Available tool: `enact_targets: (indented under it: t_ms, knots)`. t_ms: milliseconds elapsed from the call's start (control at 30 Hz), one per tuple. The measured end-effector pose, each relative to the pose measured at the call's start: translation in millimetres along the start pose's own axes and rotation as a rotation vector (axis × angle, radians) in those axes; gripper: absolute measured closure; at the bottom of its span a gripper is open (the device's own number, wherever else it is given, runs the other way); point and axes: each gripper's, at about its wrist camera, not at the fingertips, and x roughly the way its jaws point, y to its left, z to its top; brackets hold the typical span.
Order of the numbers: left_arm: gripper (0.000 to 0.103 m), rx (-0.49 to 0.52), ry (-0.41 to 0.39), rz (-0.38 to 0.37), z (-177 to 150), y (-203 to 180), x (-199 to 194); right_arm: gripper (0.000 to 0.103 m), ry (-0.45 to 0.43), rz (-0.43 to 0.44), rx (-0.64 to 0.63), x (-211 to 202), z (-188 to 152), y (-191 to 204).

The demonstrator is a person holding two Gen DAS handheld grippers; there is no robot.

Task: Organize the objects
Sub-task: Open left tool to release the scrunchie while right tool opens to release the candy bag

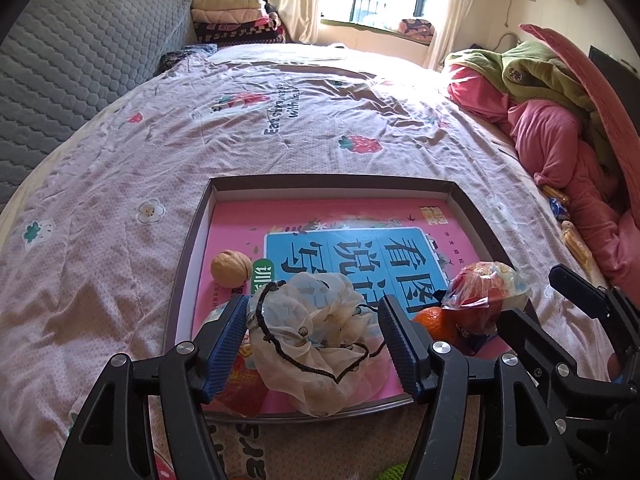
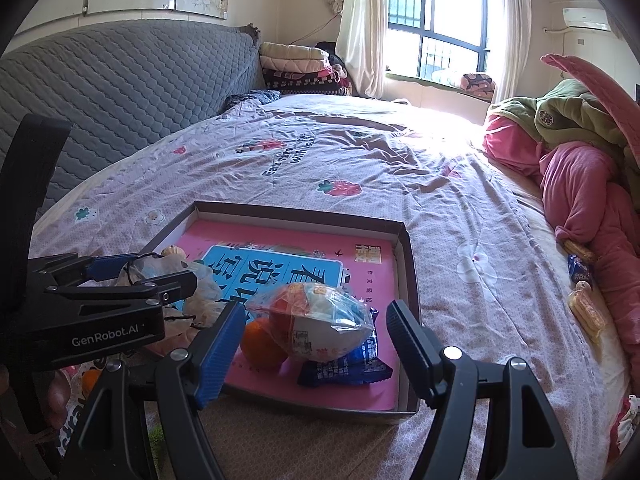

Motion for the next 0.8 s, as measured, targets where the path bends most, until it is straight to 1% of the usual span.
enact_targets:
  t_ms: [233, 567, 800]
  knots:
    - [0.035, -0.005, -0.021, 0.000, 2, 2, -13, 0.030, -0.010, -0.003, -0.005, -8, 3, 4]
    - [0.035, 0.002, -0.066, -0.001, 5, -1, -45, 0.030, -0.042, -0.003, -0.017, -27, 11, 12]
    - [0.035, -0.002, -0.093, -0.004, 5, 3, -66, 0.028, -0.061, 0.000, -0.013, -42, 15, 15]
